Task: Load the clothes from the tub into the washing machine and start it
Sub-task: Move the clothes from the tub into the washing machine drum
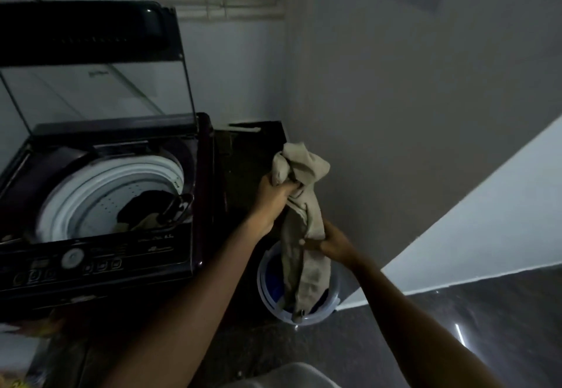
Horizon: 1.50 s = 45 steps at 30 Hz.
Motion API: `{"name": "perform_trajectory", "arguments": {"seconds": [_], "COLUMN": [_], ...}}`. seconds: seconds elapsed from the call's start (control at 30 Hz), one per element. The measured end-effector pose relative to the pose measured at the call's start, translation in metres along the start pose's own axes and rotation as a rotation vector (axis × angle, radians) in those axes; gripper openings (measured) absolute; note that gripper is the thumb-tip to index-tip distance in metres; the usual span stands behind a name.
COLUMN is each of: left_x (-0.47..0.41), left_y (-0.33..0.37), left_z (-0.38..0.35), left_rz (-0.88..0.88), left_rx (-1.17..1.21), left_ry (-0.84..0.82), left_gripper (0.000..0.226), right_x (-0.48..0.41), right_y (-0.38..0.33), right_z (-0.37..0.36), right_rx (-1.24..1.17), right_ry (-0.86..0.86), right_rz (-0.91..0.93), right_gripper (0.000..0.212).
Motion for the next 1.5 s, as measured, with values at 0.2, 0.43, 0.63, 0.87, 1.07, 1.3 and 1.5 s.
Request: {"name": "perform_trajectory", "arguments": {"seconds": [0.2,0.43,0.63,0.87,1.07,1.3,1.5], "left_x": [-0.030,-0.035,-0.036,-0.036,-0.038,-0.038,-0.047], "left_y": [-0.016,-0.054,-0.043,0.010,0.024,0.014,0.015], "left_z": [0.060,0.045,0.029,0.038,0.053,0.084,0.126], "left_rz": [0.018,-0.207,-0.181,-0.187,-0.107,0.130,0.170], "left_rx": [-0.425,-0.824,-0.560,-0.376,-0.028,0.457,0.591], "left_ry": [0.354,0.026,0.189,0.451,0.344,0.142,0.080], "left_gripper": [0.039,0.120,0.082,0.035,0.034,0.018,0.031], "right_x": [-0.022,-0.057,-0.066,-0.039,-0.043,-0.056,-0.086], "right_y": [-0.001,-0.057,-0.118,-0.092,-0.046,-0.072,-0.095], "right_z": [0.025,0.034,0.034,0.054,0.019,0.015,-0.032], "right_rx": [0.090,0.101,-0.101,-0.080,-0.028,-0.223,-0.296], "right_ry": [0.199,0.220,0.029,0.107,0.166,0.239,0.054], "right_rz": [-0.040,0.135,0.240,0.257,0.190,0.169,0.122], "right_gripper": [0.025,0.017,0.022,0.056,0.030,0.023,0.021]}}
Point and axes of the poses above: each hand's wrist, its own x-axis away from the middle knuckle, its own z-axis out of the back of the hand, y = z × x, the point moved 3 cm from there along -x, towards the middle knuckle, and after that the axes turned 13 degrees about z, right-handed, at the moved point
